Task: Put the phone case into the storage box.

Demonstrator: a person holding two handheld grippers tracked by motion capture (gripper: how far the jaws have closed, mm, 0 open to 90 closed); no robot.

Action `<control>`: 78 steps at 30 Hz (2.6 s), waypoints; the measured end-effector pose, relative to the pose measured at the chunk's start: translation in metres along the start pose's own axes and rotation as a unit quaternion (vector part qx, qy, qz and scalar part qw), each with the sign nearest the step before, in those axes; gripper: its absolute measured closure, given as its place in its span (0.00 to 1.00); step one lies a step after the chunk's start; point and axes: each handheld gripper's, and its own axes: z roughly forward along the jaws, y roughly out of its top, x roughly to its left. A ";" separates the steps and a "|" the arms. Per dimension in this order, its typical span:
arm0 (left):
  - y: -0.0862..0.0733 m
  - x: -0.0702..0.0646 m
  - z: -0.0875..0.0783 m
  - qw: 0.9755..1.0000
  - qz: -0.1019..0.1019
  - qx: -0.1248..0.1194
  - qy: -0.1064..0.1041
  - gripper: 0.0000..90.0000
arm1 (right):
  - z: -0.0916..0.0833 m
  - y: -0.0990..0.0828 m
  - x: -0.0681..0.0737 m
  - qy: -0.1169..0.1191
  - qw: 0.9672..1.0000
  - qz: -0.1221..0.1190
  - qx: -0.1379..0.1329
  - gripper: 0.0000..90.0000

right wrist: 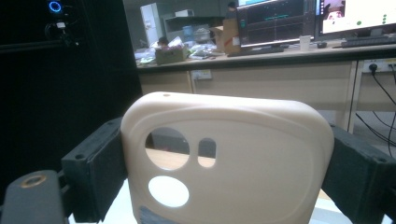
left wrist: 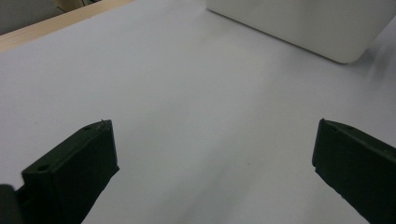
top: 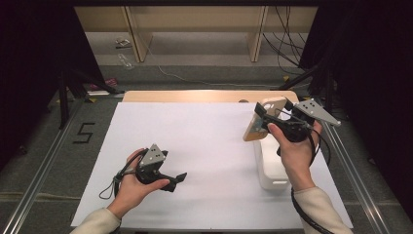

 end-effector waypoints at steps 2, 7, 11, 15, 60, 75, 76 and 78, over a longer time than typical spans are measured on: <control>0.000 0.000 0.000 1.000 0.000 0.000 0.000 0.00 | 0.000 0.000 -0.001 -0.002 1.000 0.000 -0.001 0.13; 0.000 0.000 0.000 1.000 0.000 -0.001 0.000 0.00 | -0.001 0.001 -0.003 -0.006 1.000 0.000 -0.003 0.13; 0.000 0.000 0.000 1.000 0.000 0.000 0.000 0.00 | -0.002 0.002 -0.005 -0.009 1.000 0.001 -0.005 0.13; 0.000 0.000 0.000 1.000 0.000 -0.002 0.000 0.00 | -0.003 0.003 -0.006 -0.011 1.000 0.002 -0.005 0.13; 0.000 0.002 -0.001 1.000 -0.001 -0.003 0.004 0.00 | -0.004 -0.002 -0.026 -0.054 0.998 -0.013 0.001 0.13; 0.001 0.002 -0.002 1.000 0.000 -0.003 0.007 0.00 | -0.003 -0.003 -0.032 -0.063 0.998 -0.012 0.004 0.13; 0.001 0.002 -0.002 1.000 0.000 -0.003 0.007 0.00 | -0.003 -0.003 -0.033 -0.063 0.998 -0.013 0.004 0.13; 0.001 0.002 -0.002 1.000 0.000 -0.003 0.007 0.00 | -0.003 -0.003 -0.034 -0.065 0.998 -0.013 0.004 0.13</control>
